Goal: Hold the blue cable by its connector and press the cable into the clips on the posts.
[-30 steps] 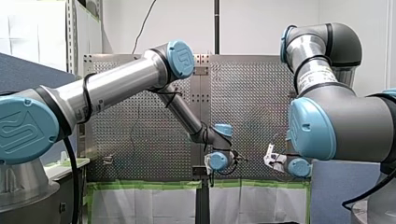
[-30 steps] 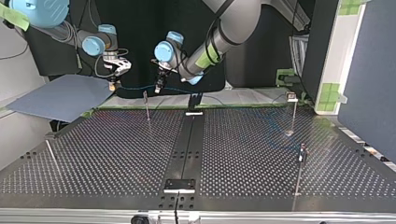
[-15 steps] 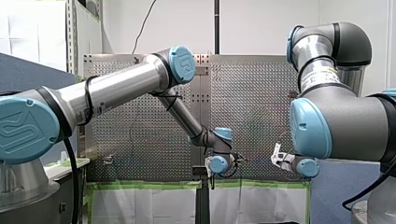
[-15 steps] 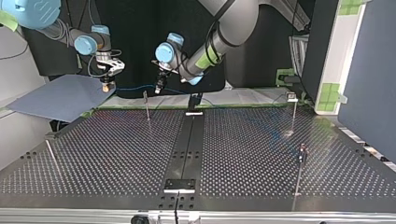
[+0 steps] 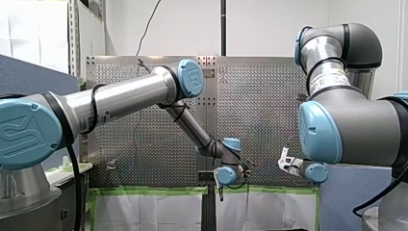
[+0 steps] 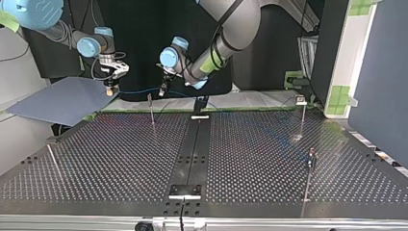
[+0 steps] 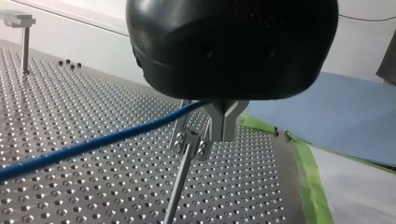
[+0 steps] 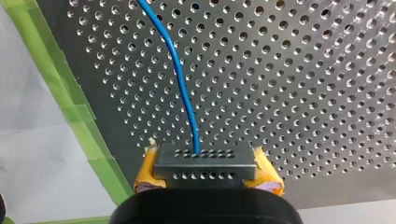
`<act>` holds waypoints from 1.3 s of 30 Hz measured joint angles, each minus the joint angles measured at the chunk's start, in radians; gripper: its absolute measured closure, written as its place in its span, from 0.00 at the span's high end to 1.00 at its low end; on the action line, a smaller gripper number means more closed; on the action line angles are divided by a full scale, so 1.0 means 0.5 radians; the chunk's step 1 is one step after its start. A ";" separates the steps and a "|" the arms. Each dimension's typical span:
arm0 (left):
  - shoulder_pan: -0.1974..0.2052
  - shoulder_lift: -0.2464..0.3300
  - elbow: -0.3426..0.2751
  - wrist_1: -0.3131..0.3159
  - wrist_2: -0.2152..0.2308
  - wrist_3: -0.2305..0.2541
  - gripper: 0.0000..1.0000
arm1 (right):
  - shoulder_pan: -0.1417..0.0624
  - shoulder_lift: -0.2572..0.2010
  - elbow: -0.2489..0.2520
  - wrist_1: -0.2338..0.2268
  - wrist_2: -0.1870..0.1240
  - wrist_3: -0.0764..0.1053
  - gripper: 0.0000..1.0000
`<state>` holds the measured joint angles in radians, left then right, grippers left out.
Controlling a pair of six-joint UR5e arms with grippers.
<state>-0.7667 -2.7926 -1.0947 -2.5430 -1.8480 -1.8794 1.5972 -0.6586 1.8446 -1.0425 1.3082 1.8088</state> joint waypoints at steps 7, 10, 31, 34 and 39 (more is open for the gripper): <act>0.028 -0.002 0.017 -0.012 0.001 -0.025 0.00 | 0.001 0.001 -0.011 0.000 -0.002 0.000 0.00; 0.040 -0.002 0.019 -0.013 0.001 -0.026 0.00 | 0.001 0.001 -0.011 0.002 -0.002 -0.002 0.00; 0.154 -0.005 0.131 -0.055 0.060 -0.020 0.00 | 0.006 0.000 -0.060 0.025 0.035 -0.002 0.00; 0.174 -0.005 0.162 -0.080 0.062 -0.019 0.00 | 0.003 0.000 -0.077 0.039 0.045 -0.003 0.00; 0.199 -0.005 0.172 -0.103 0.073 -0.014 0.00 | 0.006 0.000 -0.092 0.049 0.057 -0.015 0.00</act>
<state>-0.6671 -2.7954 -1.0087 -2.5945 -1.8116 -1.8862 1.6003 -0.6585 1.7986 -1.0182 1.3366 1.8013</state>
